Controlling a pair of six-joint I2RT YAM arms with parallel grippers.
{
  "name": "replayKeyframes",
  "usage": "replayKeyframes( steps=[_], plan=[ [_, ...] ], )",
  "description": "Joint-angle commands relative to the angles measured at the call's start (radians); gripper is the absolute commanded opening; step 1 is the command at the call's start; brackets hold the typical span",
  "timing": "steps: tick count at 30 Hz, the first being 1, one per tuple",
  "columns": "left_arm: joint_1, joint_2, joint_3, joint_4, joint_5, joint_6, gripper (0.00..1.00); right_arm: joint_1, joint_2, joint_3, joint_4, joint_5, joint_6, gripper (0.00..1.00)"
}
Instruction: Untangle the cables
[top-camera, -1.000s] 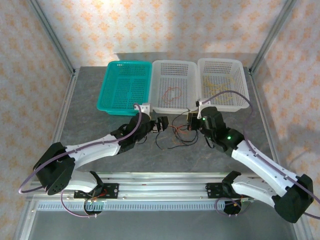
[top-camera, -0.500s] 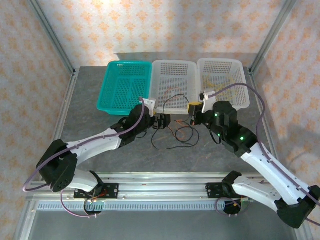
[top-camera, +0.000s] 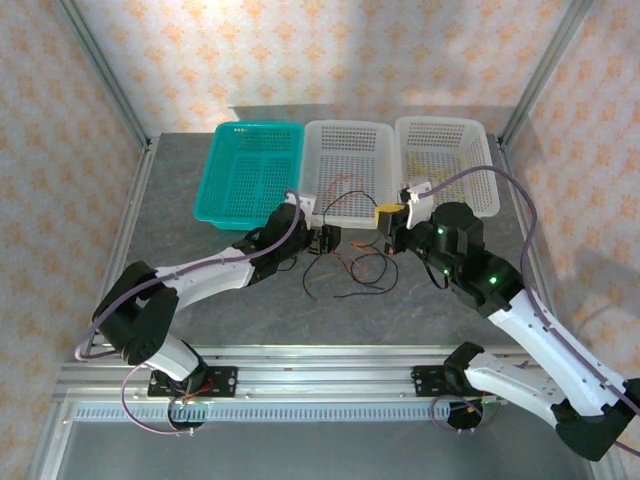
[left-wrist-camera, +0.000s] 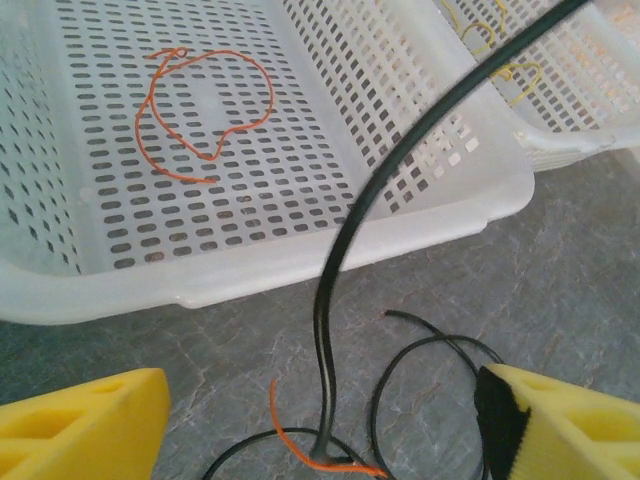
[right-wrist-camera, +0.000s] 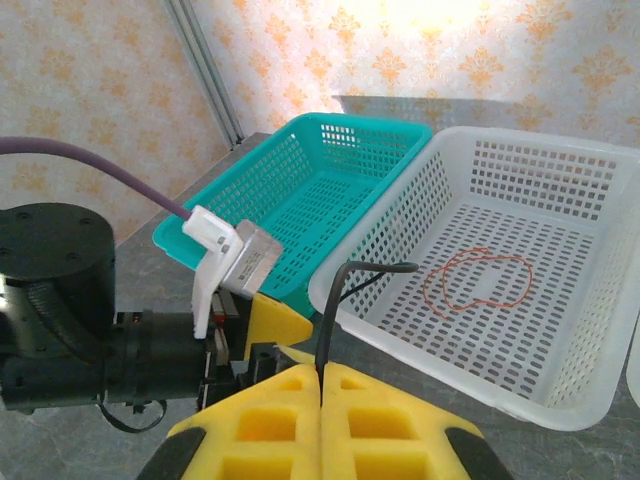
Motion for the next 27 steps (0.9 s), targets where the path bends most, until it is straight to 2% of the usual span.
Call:
replayKeyframes(
  steps=[1,6,12,14,17,24,27],
  plan=[
    [0.007,0.021,0.053,0.072,0.038,0.000,0.75,0.006,-0.022,0.039,-0.004,-0.010,-0.012,0.00],
    [0.014,0.047,0.080,0.082,0.056,0.002,0.51,0.006,-0.028,0.031,-0.016,0.037,-0.011,0.00],
    [0.021,0.014,0.090,0.067,0.048,0.006,0.13,0.006,-0.016,-0.002,-0.015,0.090,0.015,0.00],
    [0.021,-0.012,0.101,0.050,0.051,0.007,0.05,0.006,-0.006,-0.024,0.004,0.068,0.027,0.00],
    [0.021,-0.053,0.137,0.013,0.075,0.012,0.00,0.006,0.012,-0.066,0.041,0.056,0.052,0.00],
    [0.020,-0.146,0.191,-0.015,0.155,-0.028,0.00,0.006,0.065,-0.155,0.144,0.073,0.124,0.00],
    [0.021,-0.184,0.207,-0.017,0.162,-0.043,0.00,0.006,0.102,-0.157,0.126,0.174,0.151,0.00]
  ],
)
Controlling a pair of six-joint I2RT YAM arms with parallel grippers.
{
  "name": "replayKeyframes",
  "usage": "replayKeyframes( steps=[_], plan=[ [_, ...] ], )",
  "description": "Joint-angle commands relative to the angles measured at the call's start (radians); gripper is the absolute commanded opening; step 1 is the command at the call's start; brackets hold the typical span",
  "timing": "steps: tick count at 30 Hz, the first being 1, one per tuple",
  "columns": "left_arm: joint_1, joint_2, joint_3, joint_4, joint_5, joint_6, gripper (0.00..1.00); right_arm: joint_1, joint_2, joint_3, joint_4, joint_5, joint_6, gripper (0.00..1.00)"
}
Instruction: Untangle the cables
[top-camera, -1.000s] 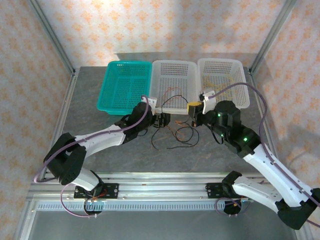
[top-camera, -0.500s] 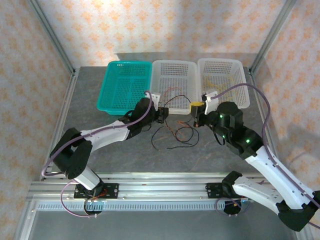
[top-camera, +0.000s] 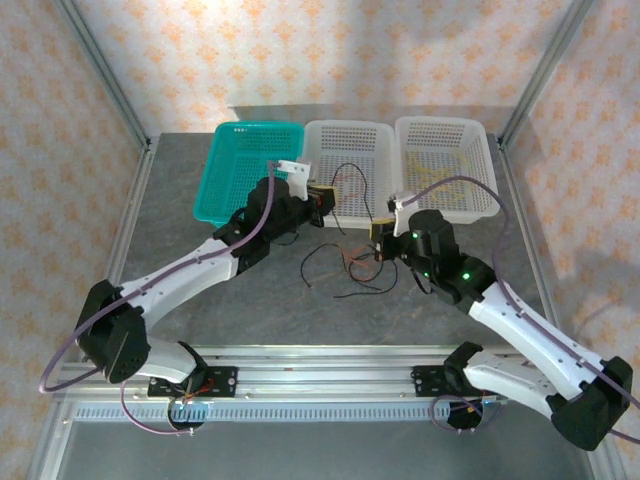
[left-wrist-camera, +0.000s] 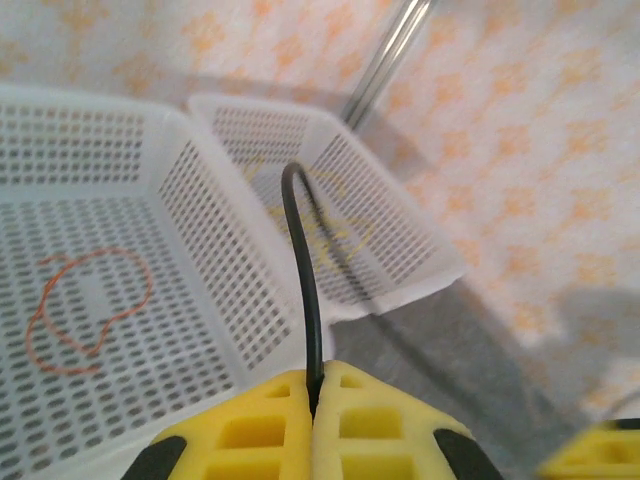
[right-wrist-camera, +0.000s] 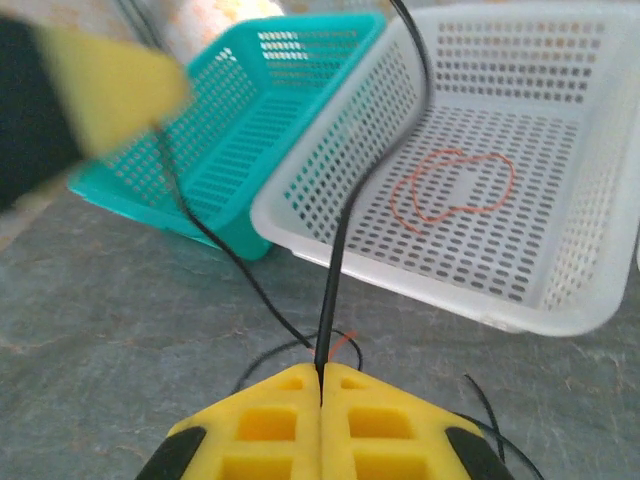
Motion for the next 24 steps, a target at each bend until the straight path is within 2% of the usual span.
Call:
replayKeyframes(
  steps=[1,5,7,10,11,15,16,19,24],
  plan=[
    [0.006,-0.052,0.038,-0.019,0.036,-0.030,0.00,0.006,0.028,0.003,0.034,0.145,0.058,0.00],
    [0.006,-0.094,0.073,-0.038,0.031,-0.034,0.00,0.006,0.077,0.015,-0.017,0.266,0.073,0.00],
    [0.006,-0.110,0.089,-0.046,0.031,-0.036,0.00,0.006,0.099,0.010,-0.019,0.257,0.081,0.00],
    [0.006,-0.125,0.128,-0.069,0.023,-0.043,0.00,0.006,0.093,-0.034,0.059,0.171,0.096,0.00],
    [0.006,-0.128,0.144,-0.081,0.022,-0.043,0.00,0.006,0.083,-0.057,0.100,0.142,0.109,0.07],
    [0.006,-0.137,0.193,-0.101,0.039,-0.048,0.00,0.006,0.056,-0.146,0.283,0.075,0.156,0.43],
    [0.006,-0.138,0.205,-0.106,0.041,-0.048,0.00,0.006,0.054,-0.165,0.327,0.067,0.165,0.48],
    [0.006,-0.134,0.236,-0.131,0.042,-0.044,0.00,0.006,0.073,-0.217,0.474,0.059,0.194,0.57],
    [0.006,-0.132,0.264,-0.143,0.048,-0.048,0.00,0.006,0.131,-0.259,0.641,0.112,0.239,0.58]
  ],
)
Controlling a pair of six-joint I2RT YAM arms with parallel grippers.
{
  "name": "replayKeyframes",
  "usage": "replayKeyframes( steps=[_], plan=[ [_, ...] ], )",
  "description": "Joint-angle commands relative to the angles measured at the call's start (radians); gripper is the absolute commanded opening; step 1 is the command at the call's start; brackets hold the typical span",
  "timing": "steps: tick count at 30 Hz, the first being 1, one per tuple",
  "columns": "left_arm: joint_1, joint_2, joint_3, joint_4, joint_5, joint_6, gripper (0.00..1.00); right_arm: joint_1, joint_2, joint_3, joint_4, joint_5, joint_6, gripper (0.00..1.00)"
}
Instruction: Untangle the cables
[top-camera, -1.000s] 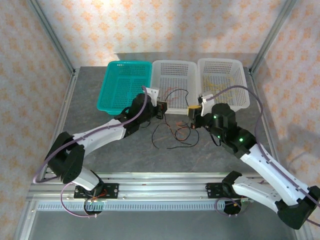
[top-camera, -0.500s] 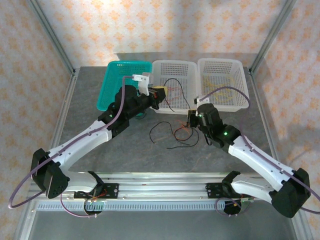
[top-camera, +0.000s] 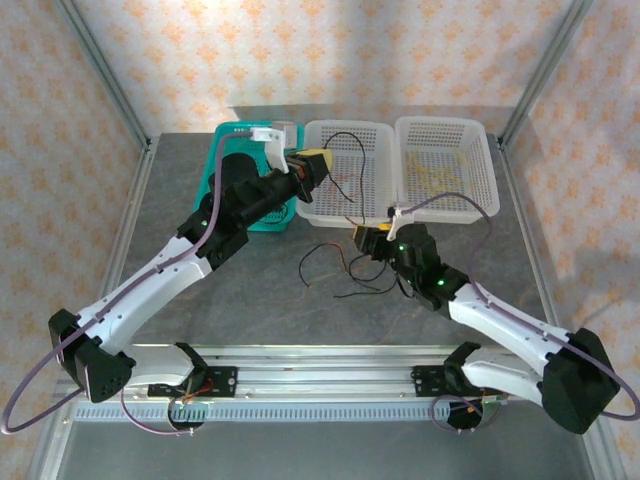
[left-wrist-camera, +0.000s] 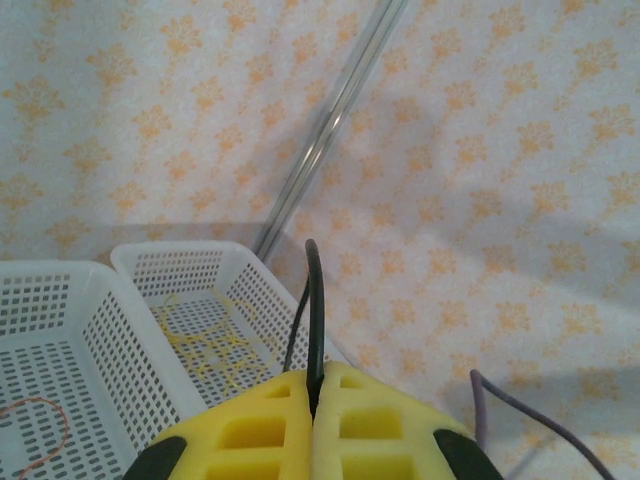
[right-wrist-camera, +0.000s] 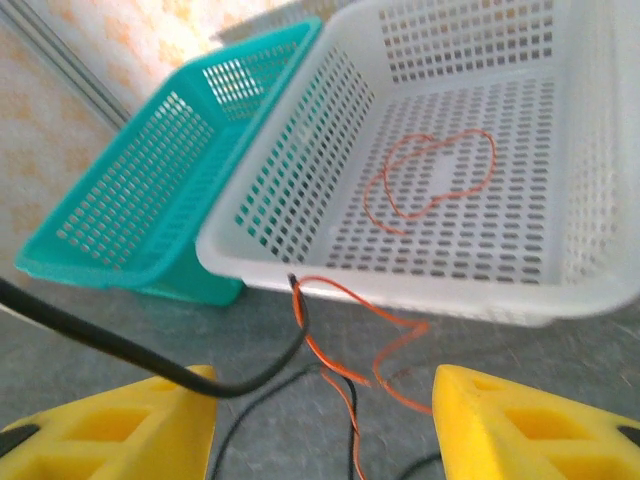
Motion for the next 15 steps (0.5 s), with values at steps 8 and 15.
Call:
replayKeyframes(
  steps=[8,15],
  plan=[
    [0.006,-0.039,0.079,-0.023,0.049,-0.040,0.00,0.006,0.093,-0.036,0.283,0.082,0.061,0.56],
    [0.006,-0.061,0.136,-0.024,0.107,-0.074,0.00,0.006,0.193,-0.056,0.330,0.123,0.100,0.48]
  ],
)
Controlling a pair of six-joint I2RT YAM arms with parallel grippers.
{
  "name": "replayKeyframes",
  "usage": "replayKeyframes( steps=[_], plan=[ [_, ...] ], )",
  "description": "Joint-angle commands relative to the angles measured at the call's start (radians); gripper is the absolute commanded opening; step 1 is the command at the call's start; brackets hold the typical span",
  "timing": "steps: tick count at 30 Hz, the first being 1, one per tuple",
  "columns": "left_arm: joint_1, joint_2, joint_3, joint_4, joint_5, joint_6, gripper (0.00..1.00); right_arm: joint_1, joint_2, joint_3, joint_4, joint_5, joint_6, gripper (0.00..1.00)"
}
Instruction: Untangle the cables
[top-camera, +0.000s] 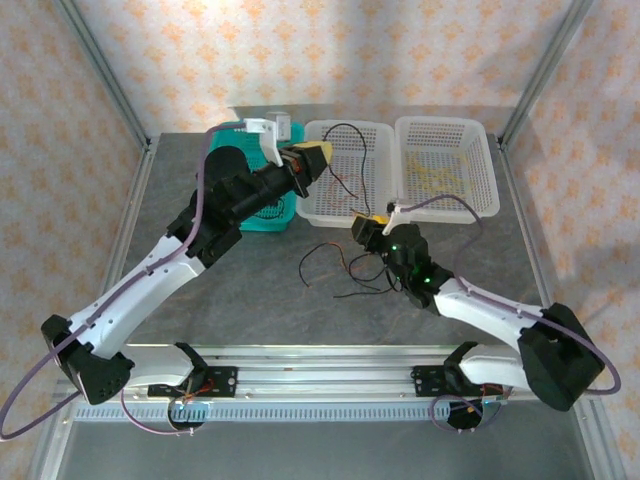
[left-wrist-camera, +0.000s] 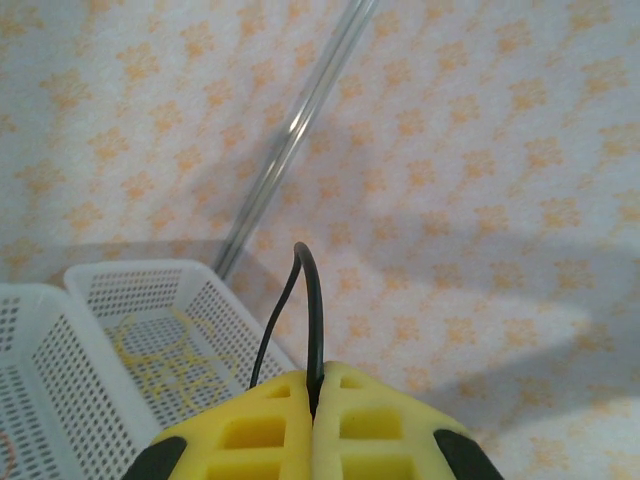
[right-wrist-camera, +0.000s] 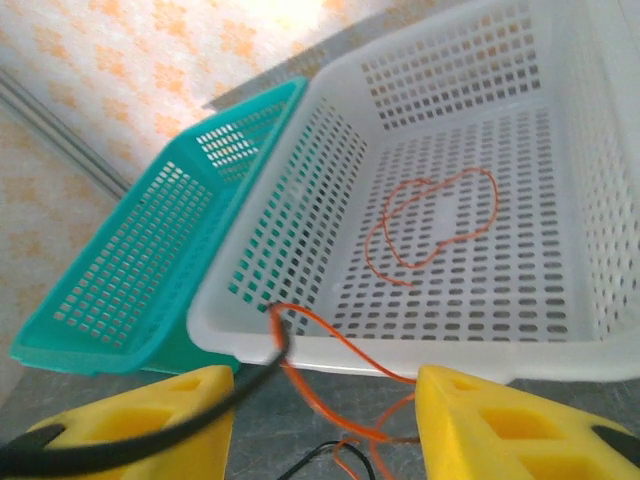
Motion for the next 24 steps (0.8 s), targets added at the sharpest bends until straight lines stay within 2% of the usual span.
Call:
replayKeyframes(
  steps=[1,4,8,11,14,17,22,24],
  plan=[
    [0.006,-0.045,0.060,0.006,0.051,-0.028,0.00,0.006,0.046,-0.016,0.064,0.044,0.025,0.47],
    [0.006,-0.052,0.100,-0.017,0.051,-0.021,0.00,0.006,0.089,-0.017,0.074,0.032,0.028,0.37],
    [0.008,-0.056,0.158,-0.061,0.030,0.007,0.00,0.006,0.124,-0.030,0.083,0.014,0.040,0.11],
    [0.009,-0.053,0.199,-0.088,0.011,0.027,0.00,0.006,0.133,-0.049,0.092,-0.004,0.051,0.03],
    [0.009,-0.044,0.248,-0.119,0.000,0.054,0.00,0.006,0.131,-0.069,0.089,-0.030,0.054,0.02],
    [0.009,-0.027,0.300,-0.178,-0.039,0.091,0.00,0.006,0.105,-0.080,0.050,-0.045,0.055,0.09],
    [0.011,-0.007,0.335,-0.268,-0.146,0.133,0.00,0.006,-0.015,-0.083,-0.119,-0.015,0.049,0.43],
    [0.012,-0.006,0.328,-0.277,-0.168,0.141,0.00,0.007,-0.085,-0.082,-0.208,0.021,0.048,0.51]
  ],
)
